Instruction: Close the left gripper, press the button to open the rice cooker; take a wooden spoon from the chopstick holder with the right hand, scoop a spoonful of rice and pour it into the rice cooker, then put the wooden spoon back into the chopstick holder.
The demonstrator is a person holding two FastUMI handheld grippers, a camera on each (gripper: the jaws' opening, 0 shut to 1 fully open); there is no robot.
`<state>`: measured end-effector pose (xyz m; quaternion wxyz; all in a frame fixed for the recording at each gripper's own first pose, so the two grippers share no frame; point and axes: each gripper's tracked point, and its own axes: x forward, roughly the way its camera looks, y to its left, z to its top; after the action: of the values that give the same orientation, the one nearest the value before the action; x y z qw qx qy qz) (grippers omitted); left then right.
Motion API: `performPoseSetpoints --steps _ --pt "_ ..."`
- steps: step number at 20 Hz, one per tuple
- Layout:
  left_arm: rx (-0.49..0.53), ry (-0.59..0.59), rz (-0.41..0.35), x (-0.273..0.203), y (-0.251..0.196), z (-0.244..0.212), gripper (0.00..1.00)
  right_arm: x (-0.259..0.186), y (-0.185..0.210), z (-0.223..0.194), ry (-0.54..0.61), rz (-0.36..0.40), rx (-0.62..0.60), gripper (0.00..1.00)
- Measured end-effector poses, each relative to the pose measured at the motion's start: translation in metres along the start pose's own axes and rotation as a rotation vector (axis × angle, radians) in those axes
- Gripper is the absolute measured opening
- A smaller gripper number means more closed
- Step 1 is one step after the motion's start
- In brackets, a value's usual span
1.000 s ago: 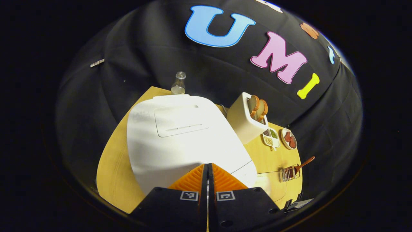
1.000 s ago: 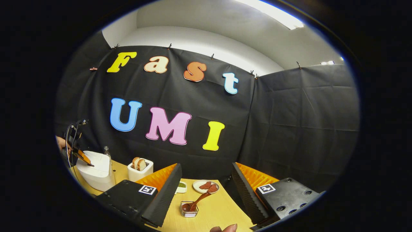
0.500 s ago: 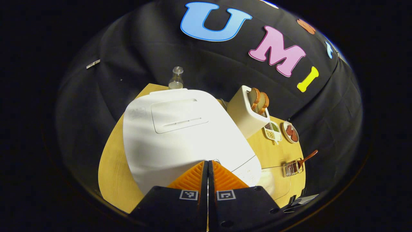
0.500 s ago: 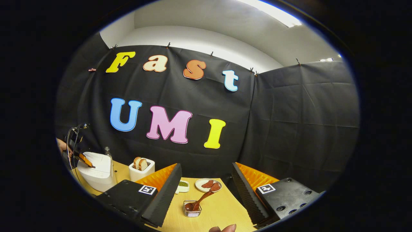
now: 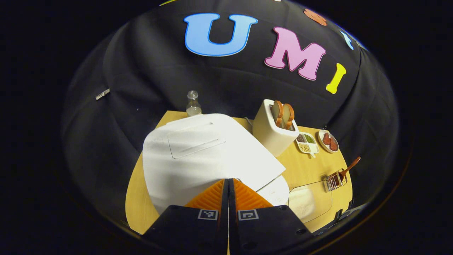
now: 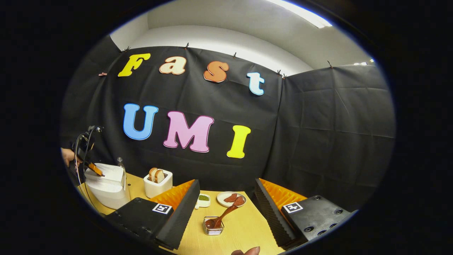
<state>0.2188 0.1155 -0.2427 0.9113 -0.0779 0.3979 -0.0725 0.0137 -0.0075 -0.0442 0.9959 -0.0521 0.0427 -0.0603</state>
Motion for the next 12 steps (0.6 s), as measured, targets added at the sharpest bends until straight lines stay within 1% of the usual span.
performPoseSetpoints --steps 5,6,7,10,12 --pt "-0.012 -0.115 0.031 -0.022 0.005 0.043 0.07 0.000 -0.012 -0.003 0.006 -0.016 0.002 0.98" --pt "-0.018 -0.145 0.041 -0.028 0.007 0.055 0.10 -0.001 -0.014 -0.003 0.002 -0.018 0.004 0.98" --pt "-0.021 -0.172 0.050 -0.033 0.009 0.063 0.07 0.001 -0.016 -0.002 -0.001 -0.019 0.004 0.98" --pt "-0.029 -0.265 0.089 -0.047 0.018 0.089 0.07 0.004 -0.018 -0.004 0.003 -0.013 0.001 0.98" --pt "-0.039 -0.351 0.107 -0.059 0.026 0.108 0.07 0.005 -0.019 -0.007 0.009 -0.008 0.005 0.98"
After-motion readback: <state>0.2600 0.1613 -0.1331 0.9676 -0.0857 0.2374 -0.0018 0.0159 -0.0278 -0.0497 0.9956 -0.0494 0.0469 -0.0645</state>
